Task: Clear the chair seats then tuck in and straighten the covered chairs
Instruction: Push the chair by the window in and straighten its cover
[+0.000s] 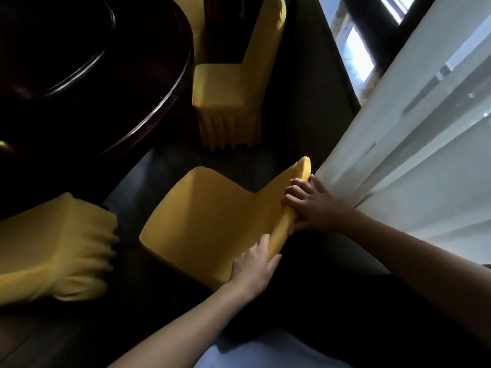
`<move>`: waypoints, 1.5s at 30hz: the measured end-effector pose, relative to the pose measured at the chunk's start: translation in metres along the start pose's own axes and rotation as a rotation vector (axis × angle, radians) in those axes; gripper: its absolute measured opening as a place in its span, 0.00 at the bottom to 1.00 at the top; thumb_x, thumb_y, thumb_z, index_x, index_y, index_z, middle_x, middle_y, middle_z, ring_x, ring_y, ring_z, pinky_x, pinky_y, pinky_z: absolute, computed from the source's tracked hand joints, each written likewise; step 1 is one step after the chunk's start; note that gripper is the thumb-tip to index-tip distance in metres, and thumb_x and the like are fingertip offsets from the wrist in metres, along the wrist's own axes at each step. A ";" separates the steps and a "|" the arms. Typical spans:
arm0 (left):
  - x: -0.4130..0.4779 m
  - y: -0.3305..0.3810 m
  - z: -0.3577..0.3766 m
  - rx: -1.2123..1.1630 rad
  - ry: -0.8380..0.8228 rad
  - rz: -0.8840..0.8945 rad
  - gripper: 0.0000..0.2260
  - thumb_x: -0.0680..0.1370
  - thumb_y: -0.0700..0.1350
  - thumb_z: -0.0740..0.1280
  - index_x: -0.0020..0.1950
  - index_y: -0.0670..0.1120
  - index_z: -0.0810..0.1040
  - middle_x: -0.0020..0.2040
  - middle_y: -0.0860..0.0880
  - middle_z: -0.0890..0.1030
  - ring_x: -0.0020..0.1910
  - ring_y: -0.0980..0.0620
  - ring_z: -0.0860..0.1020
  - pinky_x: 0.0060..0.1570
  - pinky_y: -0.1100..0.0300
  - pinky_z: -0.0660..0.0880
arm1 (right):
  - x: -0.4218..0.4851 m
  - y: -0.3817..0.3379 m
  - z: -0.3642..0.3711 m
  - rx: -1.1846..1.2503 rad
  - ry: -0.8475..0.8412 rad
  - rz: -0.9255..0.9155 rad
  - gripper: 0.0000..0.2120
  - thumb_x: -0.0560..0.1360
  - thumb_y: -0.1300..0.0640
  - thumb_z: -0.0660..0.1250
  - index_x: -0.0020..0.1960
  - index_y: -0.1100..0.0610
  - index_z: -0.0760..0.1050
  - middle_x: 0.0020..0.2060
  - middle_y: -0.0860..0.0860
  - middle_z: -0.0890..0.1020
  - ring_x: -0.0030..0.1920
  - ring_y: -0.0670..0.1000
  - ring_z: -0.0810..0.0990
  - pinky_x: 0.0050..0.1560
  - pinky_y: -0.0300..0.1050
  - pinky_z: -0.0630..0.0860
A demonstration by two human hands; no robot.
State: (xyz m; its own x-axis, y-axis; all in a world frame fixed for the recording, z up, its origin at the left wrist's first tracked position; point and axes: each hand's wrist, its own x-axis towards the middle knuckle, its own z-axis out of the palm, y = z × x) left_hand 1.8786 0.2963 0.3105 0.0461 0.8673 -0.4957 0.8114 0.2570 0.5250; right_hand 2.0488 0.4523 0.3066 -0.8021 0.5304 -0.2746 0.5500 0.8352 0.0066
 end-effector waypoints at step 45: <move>0.026 -0.207 -0.155 0.026 0.265 0.009 0.28 0.77 0.62 0.57 0.73 0.50 0.64 0.64 0.45 0.77 0.61 0.44 0.76 0.57 0.50 0.74 | 0.234 -0.107 -0.078 -0.002 0.002 0.081 0.40 0.66 0.25 0.59 0.69 0.49 0.67 0.66 0.49 0.70 0.72 0.55 0.61 0.74 0.65 0.44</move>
State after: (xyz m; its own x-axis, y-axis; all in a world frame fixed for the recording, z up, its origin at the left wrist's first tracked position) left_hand 1.6210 0.3318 0.2962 -0.0979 0.9518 -0.2908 0.8267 0.2405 0.5087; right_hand 1.7842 0.4978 0.3164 -0.7555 0.5966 -0.2708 0.6127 0.7897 0.0304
